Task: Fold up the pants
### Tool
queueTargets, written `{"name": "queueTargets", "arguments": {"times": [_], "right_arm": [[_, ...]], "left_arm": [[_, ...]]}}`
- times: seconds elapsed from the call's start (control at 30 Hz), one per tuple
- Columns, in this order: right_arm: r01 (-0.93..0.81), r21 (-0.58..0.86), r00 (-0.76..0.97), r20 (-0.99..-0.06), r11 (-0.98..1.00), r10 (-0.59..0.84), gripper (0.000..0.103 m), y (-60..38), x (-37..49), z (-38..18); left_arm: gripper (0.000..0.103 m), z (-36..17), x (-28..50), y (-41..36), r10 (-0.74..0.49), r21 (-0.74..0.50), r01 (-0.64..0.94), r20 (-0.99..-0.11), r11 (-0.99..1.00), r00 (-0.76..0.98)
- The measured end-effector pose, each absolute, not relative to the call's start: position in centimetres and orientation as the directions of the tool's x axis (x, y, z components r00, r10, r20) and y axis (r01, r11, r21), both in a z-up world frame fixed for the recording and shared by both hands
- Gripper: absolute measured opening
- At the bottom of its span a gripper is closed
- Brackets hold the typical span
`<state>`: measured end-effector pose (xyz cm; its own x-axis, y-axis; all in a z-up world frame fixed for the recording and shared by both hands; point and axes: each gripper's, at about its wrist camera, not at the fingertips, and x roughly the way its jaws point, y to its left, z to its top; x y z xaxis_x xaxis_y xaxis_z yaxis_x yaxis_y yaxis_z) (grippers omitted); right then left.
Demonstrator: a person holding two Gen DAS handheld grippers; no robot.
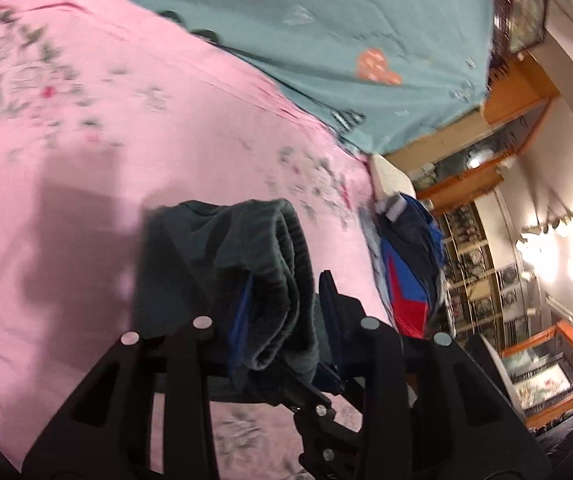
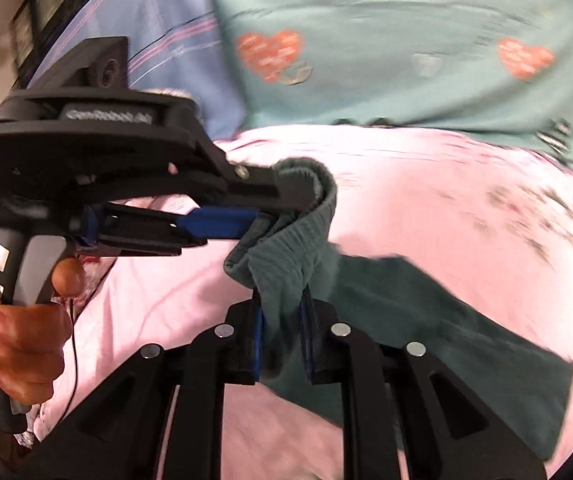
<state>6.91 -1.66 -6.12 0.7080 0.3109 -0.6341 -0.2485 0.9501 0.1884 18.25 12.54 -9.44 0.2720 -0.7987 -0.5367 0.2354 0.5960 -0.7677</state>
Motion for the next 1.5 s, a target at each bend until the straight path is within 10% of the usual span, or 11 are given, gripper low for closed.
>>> {"name": "queueTargets", "arguments": {"times": [0.57,0.8,1.07,1.23,1.37,1.5], "right_arm": [[0.242,0.400,0.583,-0.788,0.884,0.197,0.020,-23.4,1.5,-16.3],[0.242,0.417,0.600,-0.774,0.876,0.203,0.043,-26.6,-1.3,-13.3],[0.050,0.365,0.723,-0.655,0.930,0.219,0.038,-24.7,3.9,-8.0],[0.123,0.277,0.593,-0.791,0.953,0.154,0.037,-24.9,7.2,-14.3],[0.128,0.331,0.576,-0.792,0.935,0.202,0.010,-27.6,5.6,-16.9],[0.151,0.306,0.540,-0.822,0.940,0.181,0.016,-26.8,5.7,-14.6]], "left_arm": [[0.034,-16.2,13.4,-14.3,-0.705,-0.649,0.460,-0.706,0.605,-0.068],[0.077,-11.3,14.1,-11.1,-0.721,-0.615,0.485,-0.692,0.622,0.049],[0.078,-14.2,16.1,-2.1,-0.606,-0.532,0.331,-0.775,0.779,0.181],[0.078,-18.2,14.3,-1.8,-0.535,-0.466,0.354,-0.836,0.811,0.125],[0.079,-19.0,12.7,-1.7,-0.540,-0.438,0.435,-0.830,0.787,0.139],[0.079,-18.4,12.4,-1.7,-0.530,-0.415,0.468,-0.836,0.780,0.141]]}}
